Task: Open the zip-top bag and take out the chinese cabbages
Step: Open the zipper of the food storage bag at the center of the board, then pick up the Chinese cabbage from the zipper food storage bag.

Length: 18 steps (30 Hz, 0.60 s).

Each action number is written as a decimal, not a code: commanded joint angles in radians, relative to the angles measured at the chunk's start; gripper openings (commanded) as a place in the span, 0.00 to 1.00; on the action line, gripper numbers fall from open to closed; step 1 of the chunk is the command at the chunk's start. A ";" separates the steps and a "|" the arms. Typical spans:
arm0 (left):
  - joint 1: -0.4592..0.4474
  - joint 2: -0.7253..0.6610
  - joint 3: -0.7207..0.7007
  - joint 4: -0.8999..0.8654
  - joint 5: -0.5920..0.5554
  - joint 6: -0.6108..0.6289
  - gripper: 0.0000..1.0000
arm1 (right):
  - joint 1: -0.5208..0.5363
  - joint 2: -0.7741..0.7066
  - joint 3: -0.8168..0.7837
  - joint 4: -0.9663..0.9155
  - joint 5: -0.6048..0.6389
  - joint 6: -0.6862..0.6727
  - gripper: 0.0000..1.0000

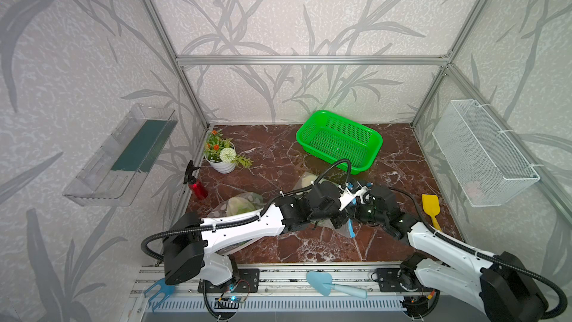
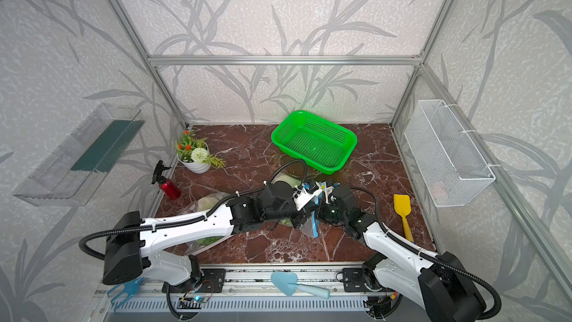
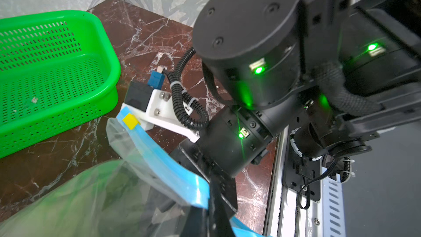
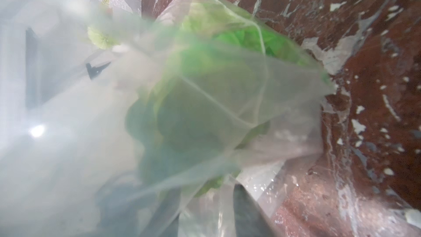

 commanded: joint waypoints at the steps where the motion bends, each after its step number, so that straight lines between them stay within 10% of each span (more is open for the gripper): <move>1: -0.004 -0.028 0.001 0.045 0.010 0.002 0.00 | -0.030 -0.051 -0.004 -0.034 0.003 -0.012 0.41; 18: -0.005 0.034 0.083 0.047 0.078 0.087 0.00 | 0.037 0.093 -0.051 0.285 -0.073 0.117 0.52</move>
